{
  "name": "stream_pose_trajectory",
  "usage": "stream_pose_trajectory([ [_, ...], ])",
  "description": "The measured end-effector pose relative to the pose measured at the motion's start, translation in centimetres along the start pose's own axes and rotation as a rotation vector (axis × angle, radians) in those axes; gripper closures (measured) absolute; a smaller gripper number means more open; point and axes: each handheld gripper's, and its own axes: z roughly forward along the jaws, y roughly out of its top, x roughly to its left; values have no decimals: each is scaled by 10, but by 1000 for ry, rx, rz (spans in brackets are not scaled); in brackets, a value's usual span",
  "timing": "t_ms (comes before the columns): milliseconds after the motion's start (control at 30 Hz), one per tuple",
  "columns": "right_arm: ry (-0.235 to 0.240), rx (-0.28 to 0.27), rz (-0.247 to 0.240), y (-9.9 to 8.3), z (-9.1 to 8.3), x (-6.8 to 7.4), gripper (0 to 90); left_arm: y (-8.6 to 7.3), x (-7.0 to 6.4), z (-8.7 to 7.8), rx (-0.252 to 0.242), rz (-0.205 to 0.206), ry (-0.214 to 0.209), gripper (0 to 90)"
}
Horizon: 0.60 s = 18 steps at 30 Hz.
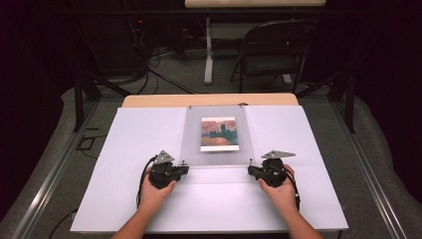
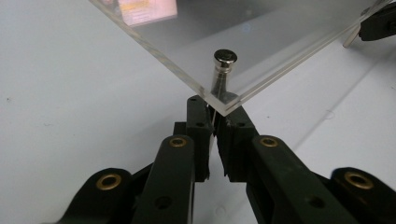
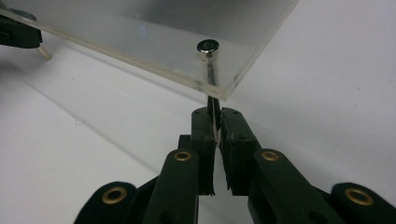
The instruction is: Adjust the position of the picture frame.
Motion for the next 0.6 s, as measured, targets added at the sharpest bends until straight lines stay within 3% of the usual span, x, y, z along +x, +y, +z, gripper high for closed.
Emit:
stream_pose_trajectory([
  [133, 15, 4, 7, -1, -4, 1, 757, 0, -6, -3, -17, 12, 13, 701],
  [167, 9, -1, -1, -1, -6, 3, 712, 1, -8, -4, -18, 16, 12, 644],
  [367, -26, -6, -47, -1, -11, 8, 610, 1, -14, -7, -25, 42, 40, 499],
  [500, -60, 13, -92, -3, -13, 11, 533, 1, -18, -9, -34, 50, 29, 453],
  [600, -74, 22, -111, -3, -16, 13, 489, -1, -20, -11, -15, 52, 29, 436],
])
